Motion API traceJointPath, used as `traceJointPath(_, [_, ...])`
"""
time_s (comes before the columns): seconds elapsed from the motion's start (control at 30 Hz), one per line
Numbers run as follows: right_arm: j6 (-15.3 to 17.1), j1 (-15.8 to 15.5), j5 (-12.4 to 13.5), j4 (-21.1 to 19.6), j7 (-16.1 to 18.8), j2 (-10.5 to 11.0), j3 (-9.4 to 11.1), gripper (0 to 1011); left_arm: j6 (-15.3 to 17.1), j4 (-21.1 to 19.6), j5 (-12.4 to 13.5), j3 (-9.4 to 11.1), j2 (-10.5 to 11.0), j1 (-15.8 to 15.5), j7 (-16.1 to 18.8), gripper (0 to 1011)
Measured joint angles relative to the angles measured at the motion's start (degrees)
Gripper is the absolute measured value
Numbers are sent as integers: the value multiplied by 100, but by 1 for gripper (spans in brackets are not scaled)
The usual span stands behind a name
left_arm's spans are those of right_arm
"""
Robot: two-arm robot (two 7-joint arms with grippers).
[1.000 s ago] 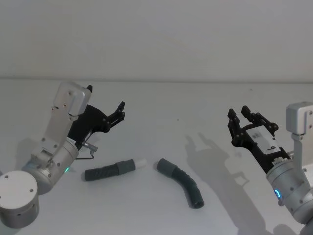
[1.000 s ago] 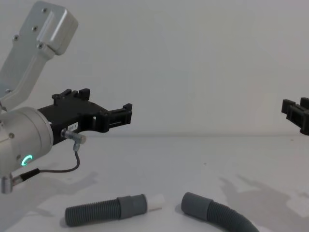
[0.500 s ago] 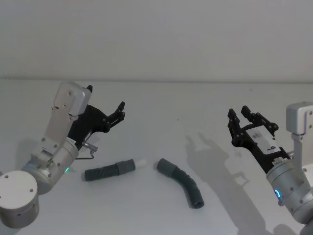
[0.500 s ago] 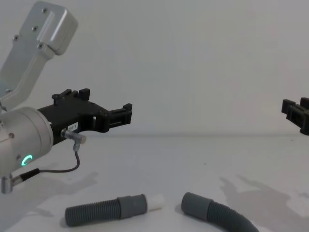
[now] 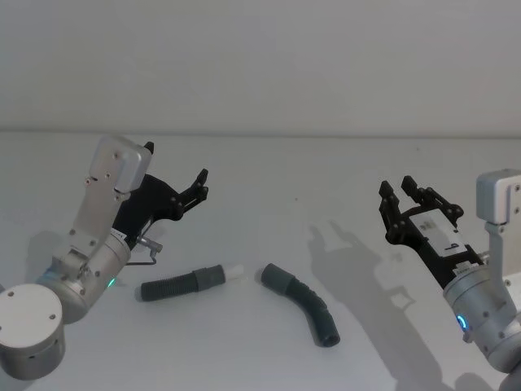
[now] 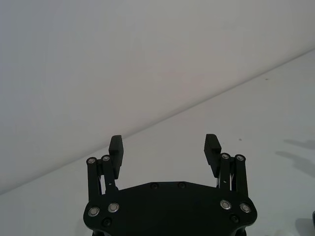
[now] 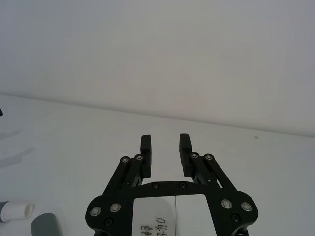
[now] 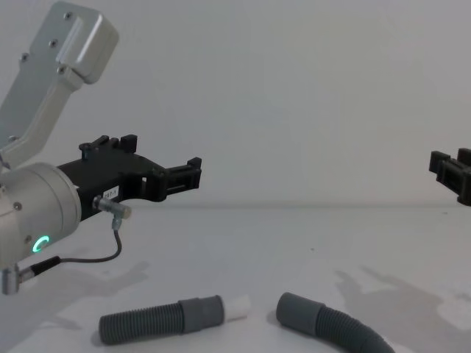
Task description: Use both hands to pick up one end of the pipe from the table, align the ends, and insert them.
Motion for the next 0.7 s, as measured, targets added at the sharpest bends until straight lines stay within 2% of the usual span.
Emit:
traceJointPath(0.07, [0, 0, 0, 0, 0, 0, 0, 332, 0, 0, 0, 0, 0, 0, 0, 1001])
traceJointPath(0.17, [0, 0, 0, 0, 0, 0, 0, 412, 0, 0, 0, 0, 0, 0, 0, 1001])
traceJointPath(0.2, [0, 0, 0, 0, 0, 0, 0, 470, 0, 0, 0, 0, 0, 0, 0, 1001])
traceJointPath(0.33, [0, 0, 0, 0, 0, 0, 0, 550, 0, 0, 0, 0, 0, 0, 0, 1001])
traceJointPath(0.4, [0, 0, 0, 0, 0, 0, 0, 650, 0, 0, 0, 0, 0, 0, 0, 1000])
traceJointPath(0.43, [0, 0, 0, 0, 0, 0, 0, 650, 0, 0, 0, 0, 0, 0, 0, 1001])
traceJointPath(0.7, [0, 0, 0, 0, 0, 0, 0, 896, 0, 0, 0, 0, 0, 0, 0, 1001])
